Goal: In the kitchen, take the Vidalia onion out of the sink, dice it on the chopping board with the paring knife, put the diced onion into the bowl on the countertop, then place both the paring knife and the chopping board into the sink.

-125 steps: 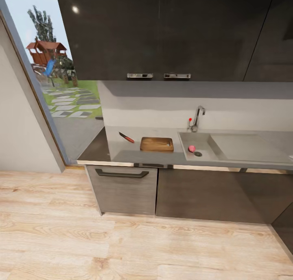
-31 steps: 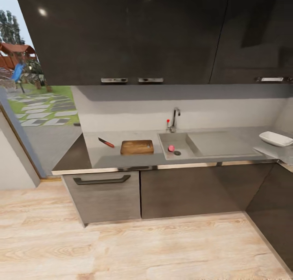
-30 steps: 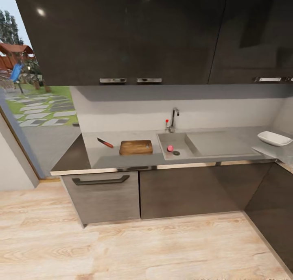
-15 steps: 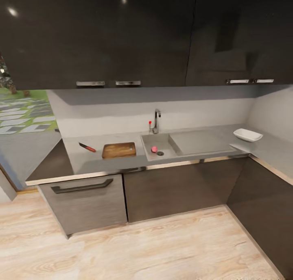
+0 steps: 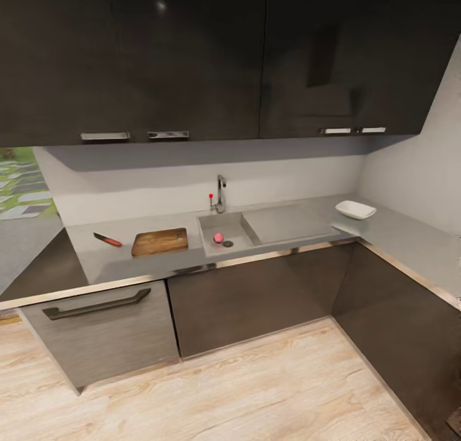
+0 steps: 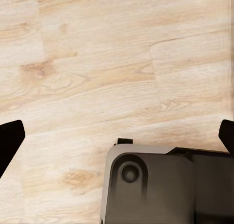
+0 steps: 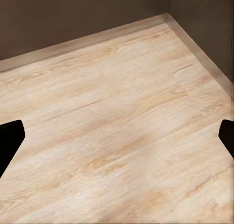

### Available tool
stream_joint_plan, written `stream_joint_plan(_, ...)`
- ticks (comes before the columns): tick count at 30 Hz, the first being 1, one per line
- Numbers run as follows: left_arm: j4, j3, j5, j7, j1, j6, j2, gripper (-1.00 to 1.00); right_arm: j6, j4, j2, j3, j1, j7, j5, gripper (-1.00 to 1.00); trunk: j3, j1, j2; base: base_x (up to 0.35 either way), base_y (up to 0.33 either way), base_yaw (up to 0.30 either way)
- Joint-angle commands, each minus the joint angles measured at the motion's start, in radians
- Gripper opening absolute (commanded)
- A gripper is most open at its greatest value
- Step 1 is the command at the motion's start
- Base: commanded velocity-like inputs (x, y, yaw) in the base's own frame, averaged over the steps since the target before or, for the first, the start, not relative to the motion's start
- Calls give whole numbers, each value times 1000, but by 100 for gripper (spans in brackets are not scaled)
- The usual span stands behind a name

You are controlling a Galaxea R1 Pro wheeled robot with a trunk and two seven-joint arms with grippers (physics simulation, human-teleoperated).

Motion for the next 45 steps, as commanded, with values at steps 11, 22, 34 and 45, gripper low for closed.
stream_joint_plan(11, 6, 2, 1, 0, 0, -2, -1, 100, -3, -1, -1, 2, 0, 0, -5, 100, -1, 1, -2, 54, -157, -8)
stream_joint_plan(22, 6, 1, 1, 0, 0, -2, 0, 100, -3, 0, -1, 2, 0, 0, -5, 100, -1, 1, -2, 171, -170, 0)
stream_joint_plan(34, 6, 2, 1, 0, 0, -2, 0, 100, -3, 1, 0, 2, 0, 0, -4, 100, -1, 1, -2, 195, -109, 0)
stream_joint_plan(45, 6, 2, 1, 0, 0, -2, -1, 100, 3, -18, -1, 4, -1, -1, -4, 100, -1, 1, -2, 186, -155, 0)
